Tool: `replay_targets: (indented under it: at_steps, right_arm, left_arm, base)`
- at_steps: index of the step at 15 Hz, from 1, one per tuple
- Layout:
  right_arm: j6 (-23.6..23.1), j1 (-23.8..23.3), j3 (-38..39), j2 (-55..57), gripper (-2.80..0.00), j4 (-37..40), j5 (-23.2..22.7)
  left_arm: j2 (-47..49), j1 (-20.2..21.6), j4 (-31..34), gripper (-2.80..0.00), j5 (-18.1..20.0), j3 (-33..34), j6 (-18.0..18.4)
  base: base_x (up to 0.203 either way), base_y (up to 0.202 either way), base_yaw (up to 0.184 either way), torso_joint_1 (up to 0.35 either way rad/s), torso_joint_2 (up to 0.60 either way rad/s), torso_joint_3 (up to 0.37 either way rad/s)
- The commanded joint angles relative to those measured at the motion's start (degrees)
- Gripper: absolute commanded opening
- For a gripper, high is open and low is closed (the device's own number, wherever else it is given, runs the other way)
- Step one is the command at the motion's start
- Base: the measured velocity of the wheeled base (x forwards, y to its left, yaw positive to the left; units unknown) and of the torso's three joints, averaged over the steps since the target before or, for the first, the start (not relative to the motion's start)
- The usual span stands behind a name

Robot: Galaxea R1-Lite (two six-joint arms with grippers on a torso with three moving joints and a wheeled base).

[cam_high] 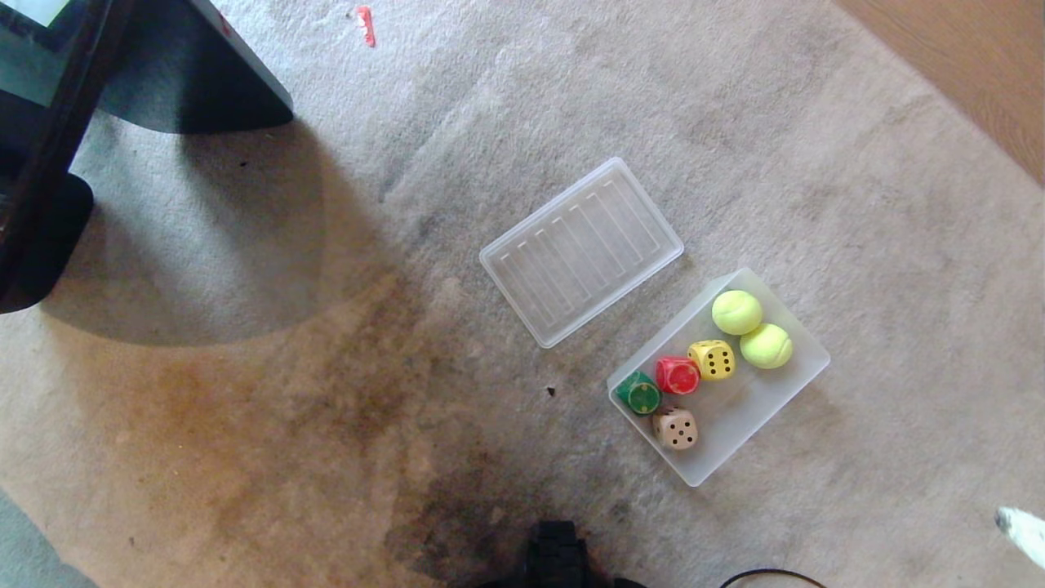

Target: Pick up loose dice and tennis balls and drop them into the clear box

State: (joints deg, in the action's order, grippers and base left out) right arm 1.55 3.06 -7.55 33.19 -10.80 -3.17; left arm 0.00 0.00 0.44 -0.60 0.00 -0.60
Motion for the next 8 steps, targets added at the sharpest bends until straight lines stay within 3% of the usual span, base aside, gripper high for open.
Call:
replay_targets:
  at_steps: [1,4,8]
  right_arm:
    - [-3.7,-1.4,1.5,-19.8,-2.80,16.5,0.4]
    - [-5.5,-2.2,2.2,-31.8,-2.80,21.9,1.3]
    - [-4.7,-2.5,2.6,-33.3,-2.80,23.7,2.5]
  left_arm:
    - [0.0,0.0,0.0,-2.80,0.0,0.1,-0.1]
    - [0.1,0.0,0.0,-2.80,0.0,0.1,-0.1]
    - [0.0,0.0,0.0,-2.80,0.0,0.0,0.0]
  base:
    - [0.000,0.000,0.000,0.000,0.00,0.000]
    - [0.000,0.000,0.000,0.000,0.00,0.000]
    - [0.000,0.000,0.000,0.000,0.00,0.000]
